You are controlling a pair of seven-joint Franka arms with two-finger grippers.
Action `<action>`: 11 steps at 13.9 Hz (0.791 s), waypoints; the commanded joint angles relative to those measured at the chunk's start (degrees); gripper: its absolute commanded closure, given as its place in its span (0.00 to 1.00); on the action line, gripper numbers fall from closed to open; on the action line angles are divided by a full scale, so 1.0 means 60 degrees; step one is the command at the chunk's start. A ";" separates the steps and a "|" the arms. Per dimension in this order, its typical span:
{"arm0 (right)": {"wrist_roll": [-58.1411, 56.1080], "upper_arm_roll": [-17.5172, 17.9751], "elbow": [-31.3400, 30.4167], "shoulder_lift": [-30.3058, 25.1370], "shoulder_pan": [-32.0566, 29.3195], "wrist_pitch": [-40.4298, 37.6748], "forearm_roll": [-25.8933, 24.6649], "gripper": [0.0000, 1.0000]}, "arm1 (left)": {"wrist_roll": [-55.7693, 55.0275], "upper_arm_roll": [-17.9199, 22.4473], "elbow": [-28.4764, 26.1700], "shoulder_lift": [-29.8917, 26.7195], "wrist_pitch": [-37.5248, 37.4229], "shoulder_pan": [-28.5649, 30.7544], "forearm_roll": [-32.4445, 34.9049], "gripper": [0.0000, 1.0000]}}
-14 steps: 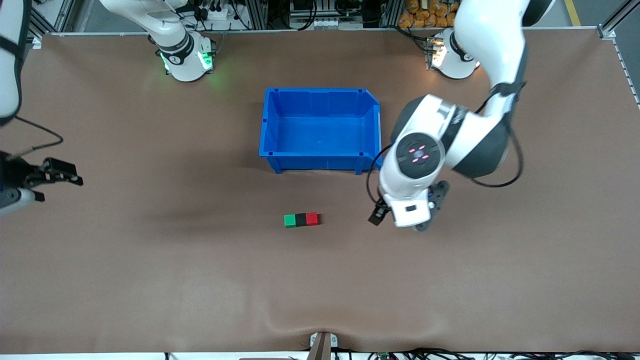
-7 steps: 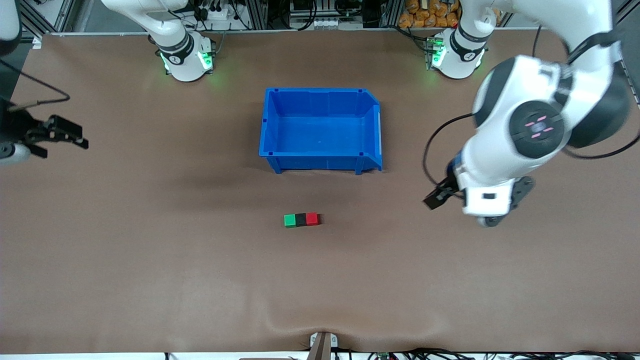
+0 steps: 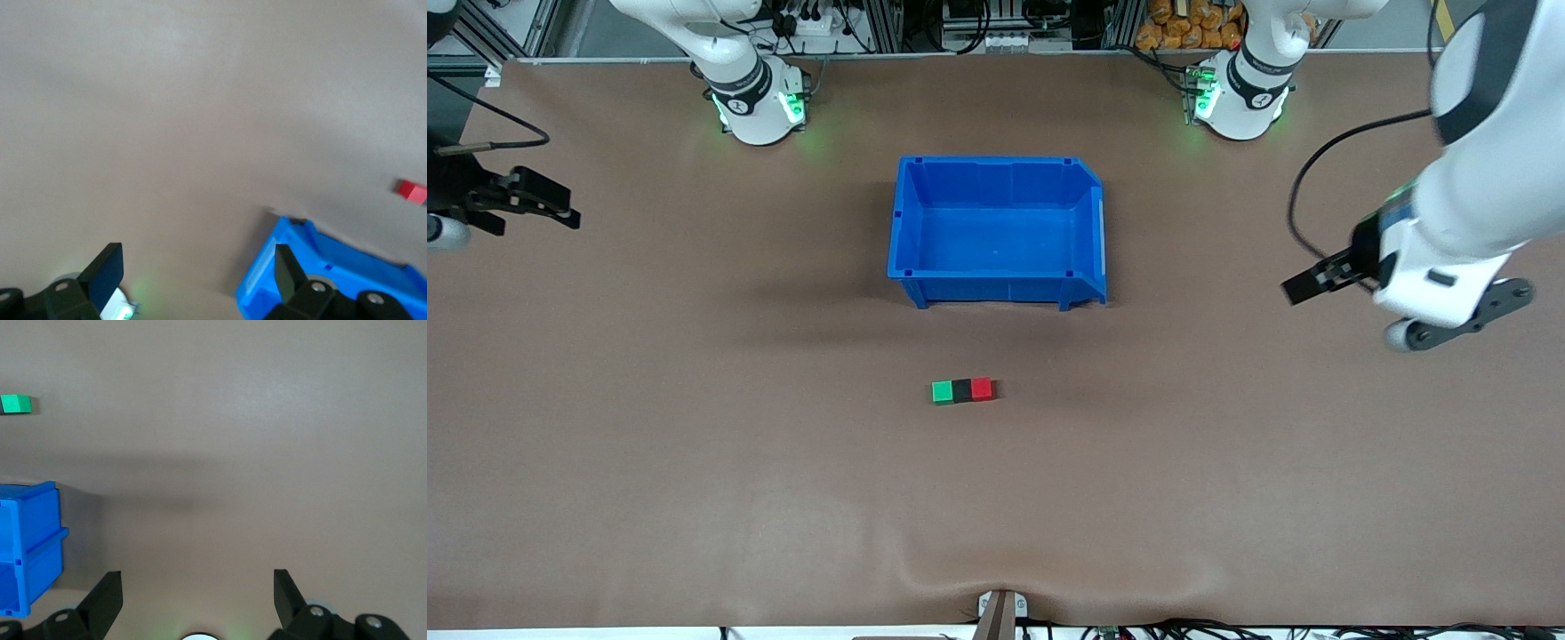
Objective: Attach green and red cubes to black cube
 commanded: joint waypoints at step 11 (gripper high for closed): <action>0.1008 -0.0234 0.0632 -0.0087 0.0115 -0.0530 0.0232 0.00 | 0.2594 -0.0141 -0.5108 -0.4127 0.2306 0.0976 0.0150 0.00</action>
